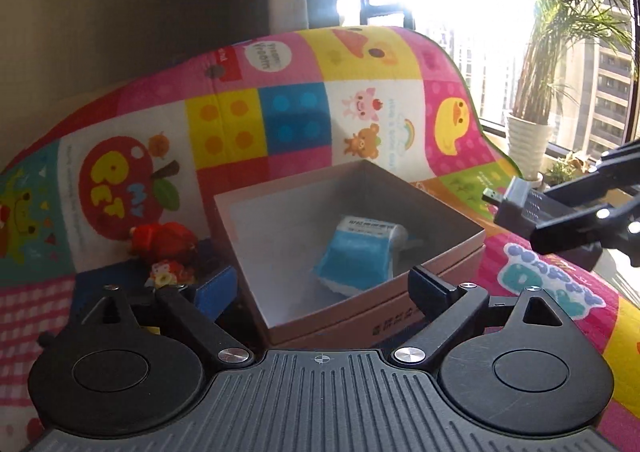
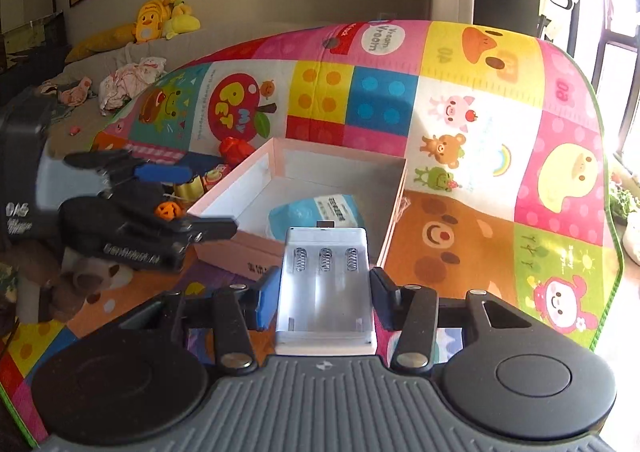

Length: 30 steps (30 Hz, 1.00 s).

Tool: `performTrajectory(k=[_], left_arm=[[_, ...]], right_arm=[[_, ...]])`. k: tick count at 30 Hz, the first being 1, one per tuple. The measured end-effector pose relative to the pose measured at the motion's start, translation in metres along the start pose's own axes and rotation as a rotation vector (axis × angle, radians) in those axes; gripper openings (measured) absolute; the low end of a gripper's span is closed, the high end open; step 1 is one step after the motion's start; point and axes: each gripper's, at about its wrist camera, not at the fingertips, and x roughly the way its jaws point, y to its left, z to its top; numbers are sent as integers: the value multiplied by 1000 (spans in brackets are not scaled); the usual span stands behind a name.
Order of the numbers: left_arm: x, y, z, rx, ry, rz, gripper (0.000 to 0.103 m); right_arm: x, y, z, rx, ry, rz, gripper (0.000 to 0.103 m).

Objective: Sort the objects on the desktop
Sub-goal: 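Lower the charger into the pink box and open the right tool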

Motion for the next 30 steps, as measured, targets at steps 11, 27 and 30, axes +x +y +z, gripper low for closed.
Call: performTrajectory(k=[11,27,30], left_arm=[[-35,43,-53,-168,51,95,100],[-20,62,-64,-216,63,108,101],[-6,57,-55,-166,61,146,99]], right_arm=[[165,-13,79,12,114,-152,47],[103,48,62,-101,26,-33,58],[94,69,57,-126,24,29,58]])
